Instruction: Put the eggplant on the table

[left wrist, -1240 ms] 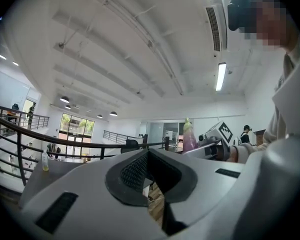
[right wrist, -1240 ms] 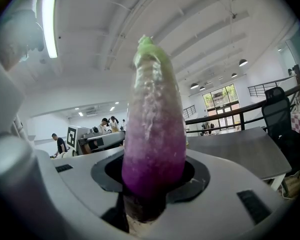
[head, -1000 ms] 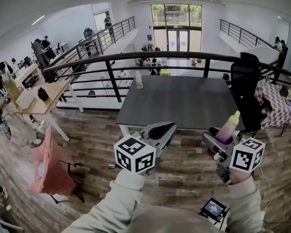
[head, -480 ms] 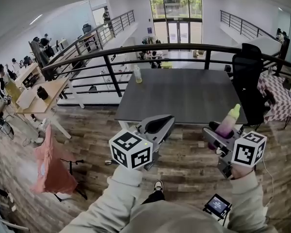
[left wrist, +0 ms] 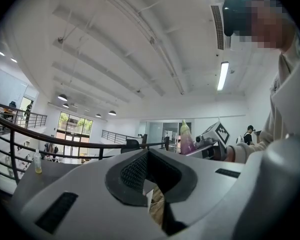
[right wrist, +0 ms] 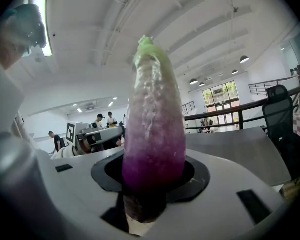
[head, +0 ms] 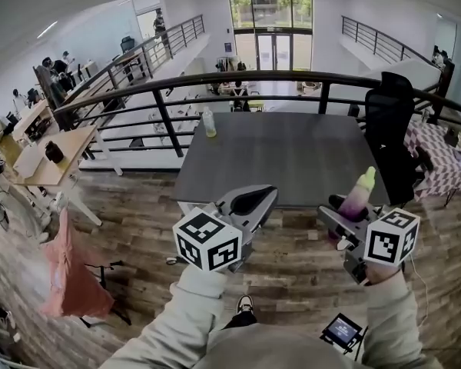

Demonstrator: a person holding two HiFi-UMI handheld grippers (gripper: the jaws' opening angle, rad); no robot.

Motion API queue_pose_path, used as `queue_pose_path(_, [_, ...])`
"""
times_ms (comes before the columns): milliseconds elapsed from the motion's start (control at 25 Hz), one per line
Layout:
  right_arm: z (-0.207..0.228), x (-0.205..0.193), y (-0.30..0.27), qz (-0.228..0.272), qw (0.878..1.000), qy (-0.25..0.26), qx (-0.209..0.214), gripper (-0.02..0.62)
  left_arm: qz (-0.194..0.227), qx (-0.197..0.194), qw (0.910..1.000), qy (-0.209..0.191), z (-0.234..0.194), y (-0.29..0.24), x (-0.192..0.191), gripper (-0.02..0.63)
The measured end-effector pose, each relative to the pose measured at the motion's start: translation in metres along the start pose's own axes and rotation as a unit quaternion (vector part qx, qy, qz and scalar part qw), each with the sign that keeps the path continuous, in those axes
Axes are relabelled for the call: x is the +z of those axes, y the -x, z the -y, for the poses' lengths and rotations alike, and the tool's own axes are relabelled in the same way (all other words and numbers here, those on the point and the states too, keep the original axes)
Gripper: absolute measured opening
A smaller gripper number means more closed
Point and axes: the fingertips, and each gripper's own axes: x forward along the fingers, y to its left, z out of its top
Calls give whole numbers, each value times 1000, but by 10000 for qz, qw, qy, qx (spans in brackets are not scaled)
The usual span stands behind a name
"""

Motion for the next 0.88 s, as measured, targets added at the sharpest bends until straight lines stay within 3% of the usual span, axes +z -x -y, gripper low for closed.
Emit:
queue_pose_path(320, [27, 18, -67, -194, 9997, -135, 95, 192, 39, 173, 9997, 142, -78, -16, 4, 6])
queue_pose_path(560, [61, 19, -115, -446, 9988, -197, -88, 192, 99, -68, 9999, -33, -128, -38, 8, 6])
queue_pose_path(880, [104, 51, -178, -469, 9981, -199, -352, 192, 20, -306, 9994, -133, -200, -73, 14, 6])
